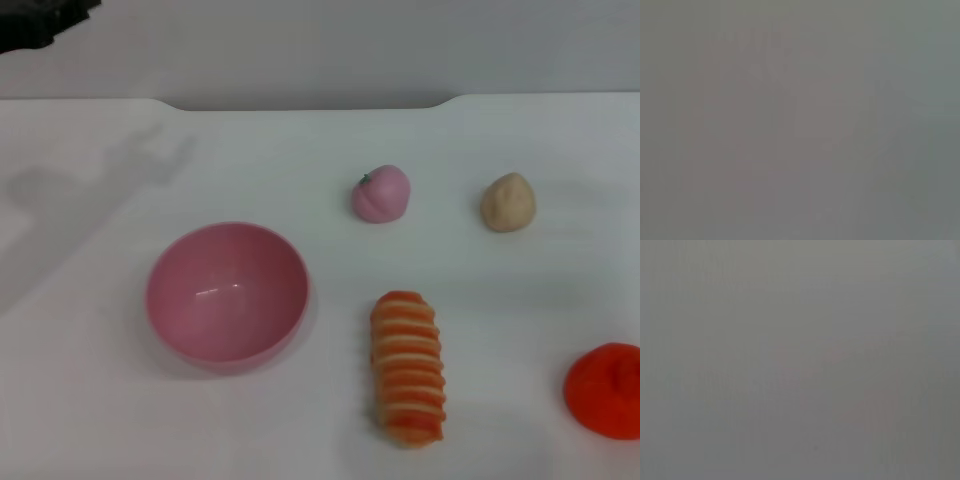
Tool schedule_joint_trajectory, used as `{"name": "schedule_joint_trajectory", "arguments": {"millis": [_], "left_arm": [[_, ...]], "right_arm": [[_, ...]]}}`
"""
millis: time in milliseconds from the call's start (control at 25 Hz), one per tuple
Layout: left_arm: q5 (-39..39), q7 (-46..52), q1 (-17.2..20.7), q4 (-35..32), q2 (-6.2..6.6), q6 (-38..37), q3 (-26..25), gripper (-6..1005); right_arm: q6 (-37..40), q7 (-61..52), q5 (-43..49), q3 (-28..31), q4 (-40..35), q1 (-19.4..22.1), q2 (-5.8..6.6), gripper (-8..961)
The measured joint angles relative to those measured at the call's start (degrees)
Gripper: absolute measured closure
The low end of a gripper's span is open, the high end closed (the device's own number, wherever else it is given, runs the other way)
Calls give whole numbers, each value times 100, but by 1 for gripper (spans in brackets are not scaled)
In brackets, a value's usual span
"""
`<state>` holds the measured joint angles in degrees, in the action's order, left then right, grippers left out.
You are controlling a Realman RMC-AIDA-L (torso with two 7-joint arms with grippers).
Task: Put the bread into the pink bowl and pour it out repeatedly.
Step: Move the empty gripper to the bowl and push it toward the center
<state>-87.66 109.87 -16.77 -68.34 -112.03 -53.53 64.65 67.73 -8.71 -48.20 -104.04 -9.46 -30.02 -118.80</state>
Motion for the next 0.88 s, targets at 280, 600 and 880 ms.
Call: {"name": "schedule_joint_trajectory", "arguments": {"millis": [280, 600, 880], "left_arm": [[-2181, 2258, -520, -948, 192, -1614, -509, 438], [-4151, 3396, -1096, -1684, -61, -3473, -752, 436], [-4714, 3550, -1115, -2042, -492, -3962, -760, 434]], "right_arm": [[0, 8, -3, -8, 33, -2, 5, 432], [8, 10, 252, 16, 61, -15, 20, 433], [58, 10, 367, -1, 55, -14, 61, 433]]}}
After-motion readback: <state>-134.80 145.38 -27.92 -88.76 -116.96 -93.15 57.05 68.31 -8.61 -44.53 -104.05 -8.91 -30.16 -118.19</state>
